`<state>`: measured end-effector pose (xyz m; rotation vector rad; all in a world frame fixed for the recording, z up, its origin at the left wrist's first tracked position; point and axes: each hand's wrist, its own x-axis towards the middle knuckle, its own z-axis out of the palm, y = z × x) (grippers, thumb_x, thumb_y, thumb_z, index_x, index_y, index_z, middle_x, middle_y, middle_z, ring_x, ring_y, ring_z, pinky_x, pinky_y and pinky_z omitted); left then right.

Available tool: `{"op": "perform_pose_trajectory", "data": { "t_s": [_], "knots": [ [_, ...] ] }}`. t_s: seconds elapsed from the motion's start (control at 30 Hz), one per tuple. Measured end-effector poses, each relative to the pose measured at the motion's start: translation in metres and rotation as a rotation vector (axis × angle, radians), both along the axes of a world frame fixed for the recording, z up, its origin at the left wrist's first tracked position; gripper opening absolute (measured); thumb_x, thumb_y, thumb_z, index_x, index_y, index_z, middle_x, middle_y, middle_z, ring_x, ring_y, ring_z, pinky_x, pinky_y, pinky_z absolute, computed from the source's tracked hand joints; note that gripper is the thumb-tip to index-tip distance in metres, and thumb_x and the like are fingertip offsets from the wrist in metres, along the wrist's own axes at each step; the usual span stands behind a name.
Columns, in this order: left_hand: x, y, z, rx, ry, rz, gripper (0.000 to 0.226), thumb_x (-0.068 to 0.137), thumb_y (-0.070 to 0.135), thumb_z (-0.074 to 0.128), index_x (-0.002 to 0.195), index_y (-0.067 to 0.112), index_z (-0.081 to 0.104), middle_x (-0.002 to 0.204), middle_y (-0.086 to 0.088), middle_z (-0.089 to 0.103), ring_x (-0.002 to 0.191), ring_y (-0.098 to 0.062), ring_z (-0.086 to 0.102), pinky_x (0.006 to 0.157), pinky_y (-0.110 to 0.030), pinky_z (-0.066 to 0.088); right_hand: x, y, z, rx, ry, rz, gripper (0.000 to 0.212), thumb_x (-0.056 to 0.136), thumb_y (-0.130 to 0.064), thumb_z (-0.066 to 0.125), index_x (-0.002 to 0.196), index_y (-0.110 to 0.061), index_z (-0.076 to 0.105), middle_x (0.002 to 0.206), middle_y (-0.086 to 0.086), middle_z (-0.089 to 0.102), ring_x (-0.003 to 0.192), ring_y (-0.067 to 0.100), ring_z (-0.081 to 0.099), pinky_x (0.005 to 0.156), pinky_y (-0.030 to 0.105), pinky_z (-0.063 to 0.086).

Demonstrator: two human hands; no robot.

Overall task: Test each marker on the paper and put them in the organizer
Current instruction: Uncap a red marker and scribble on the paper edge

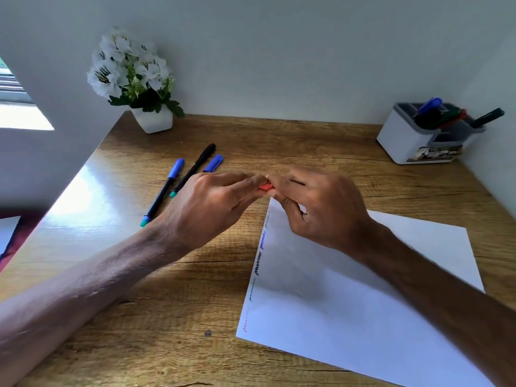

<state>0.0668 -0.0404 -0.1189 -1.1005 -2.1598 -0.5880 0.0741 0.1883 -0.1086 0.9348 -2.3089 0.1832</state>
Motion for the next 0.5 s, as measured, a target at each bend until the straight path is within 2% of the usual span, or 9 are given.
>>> {"op": "perform_pose_trajectory", "data": {
  "t_s": [0.1, 0.2, 0.3, 0.37, 0.43, 0.5],
  "knots": [
    [-0.001, -0.002, -0.001, -0.03, 0.036, 0.003, 0.031, 0.098, 0.02, 0.07, 0.117, -0.004, 0.075, 0.112, -0.018, 0.078, 0.095, -0.033, 0.079, 0.068, -0.047, 0.066, 0.001, 0.001, 0.002, 0.025, 0.027, -0.024, 0.034, 0.099, -0.032, 0.061, 0.123, -0.012, 0.075, 0.076, 0.004, 0.069, 0.055, 0.021, 0.061, 0.047, 0.023, 0.036],
    [-0.001, -0.003, 0.002, -0.051, 0.069, 0.004, 0.031, 0.097, 0.019, 0.068, 0.117, -0.004, 0.075, 0.11, -0.019, 0.078, 0.093, -0.035, 0.079, 0.065, -0.048, 0.066, 0.002, 0.004, 0.004, 0.024, 0.035, -0.061, 0.033, 0.099, -0.036, 0.062, 0.125, -0.02, 0.075, 0.07, 0.001, 0.067, 0.05, 0.02, 0.057, 0.05, 0.021, 0.026],
    [0.001, 0.0, 0.006, -0.1, 0.078, 0.039, 0.031, 0.098, 0.022, 0.066, 0.116, -0.002, 0.074, 0.104, -0.017, 0.079, 0.086, -0.034, 0.079, 0.059, -0.046, 0.065, 0.003, 0.001, 0.006, 0.009, -0.05, -0.049, 0.037, 0.103, -0.044, 0.053, 0.123, -0.02, 0.074, 0.081, 0.0, 0.074, 0.059, 0.021, 0.066, 0.054, 0.019, 0.028],
    [0.002, 0.003, 0.007, -0.145, 0.018, 0.099, 0.034, 0.103, 0.029, 0.058, 0.116, 0.002, 0.072, 0.098, -0.012, 0.079, 0.078, -0.032, 0.078, 0.053, -0.038, 0.061, 0.002, -0.003, 0.008, -0.017, -0.128, -0.079, 0.041, 0.103, -0.05, 0.05, 0.12, -0.02, 0.071, 0.089, -0.003, 0.077, 0.066, 0.018, 0.072, 0.054, 0.016, 0.028],
    [0.001, 0.005, 0.007, -0.159, -0.06, 0.169, 0.035, 0.105, 0.034, 0.052, 0.116, 0.006, 0.068, 0.097, -0.008, 0.077, 0.076, -0.029, 0.075, 0.051, -0.03, 0.052, 0.003, -0.004, 0.012, -0.083, -0.199, -0.136, 0.034, 0.104, -0.047, 0.051, 0.119, -0.019, 0.063, 0.075, -0.009, 0.071, 0.057, 0.015, 0.065, 0.051, 0.021, 0.035],
    [-0.001, 0.005, 0.005, -0.123, -0.128, 0.217, 0.033, 0.106, 0.033, 0.05, 0.12, 0.007, 0.064, 0.103, -0.007, 0.075, 0.092, -0.028, 0.072, 0.059, -0.035, 0.053, 0.002, 0.002, 0.014, -0.187, -0.242, -0.153, 0.015, 0.104, -0.028, 0.052, 0.114, -0.018, 0.058, 0.064, -0.014, 0.056, 0.049, 0.01, 0.052, 0.051, 0.027, 0.038]
  ]
}}
